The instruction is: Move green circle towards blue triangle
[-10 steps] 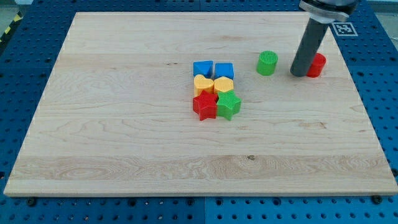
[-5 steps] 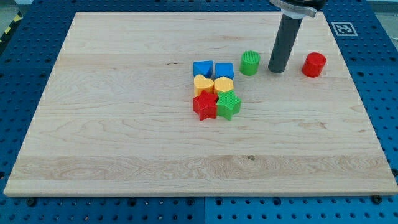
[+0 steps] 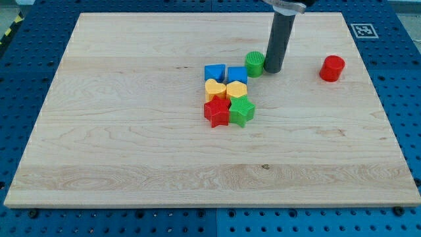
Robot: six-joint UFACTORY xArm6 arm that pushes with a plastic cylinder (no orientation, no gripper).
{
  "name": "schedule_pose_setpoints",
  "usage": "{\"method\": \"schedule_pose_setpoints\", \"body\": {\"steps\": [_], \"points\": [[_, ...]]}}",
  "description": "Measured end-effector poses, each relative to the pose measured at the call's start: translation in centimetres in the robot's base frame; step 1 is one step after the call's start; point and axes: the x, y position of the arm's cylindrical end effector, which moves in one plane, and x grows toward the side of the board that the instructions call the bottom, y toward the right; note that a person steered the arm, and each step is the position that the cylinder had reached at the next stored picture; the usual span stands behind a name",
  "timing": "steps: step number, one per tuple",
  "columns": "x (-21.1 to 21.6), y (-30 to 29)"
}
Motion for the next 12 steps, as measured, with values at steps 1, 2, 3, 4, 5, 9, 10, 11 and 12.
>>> {"method": "schedule_pose_setpoints", "body": {"steps": [1, 2, 3, 4, 5, 9, 10, 11, 12], "points": [[0.0, 0.0], [0.0, -0.5], [-0.5, -0.6], [-0.5, -1.2], [-1.9, -3.3], [-2.3, -6.8], [-2.4, -9.8], [-2.4, -12.2], [-2.6, -12.2]]}}
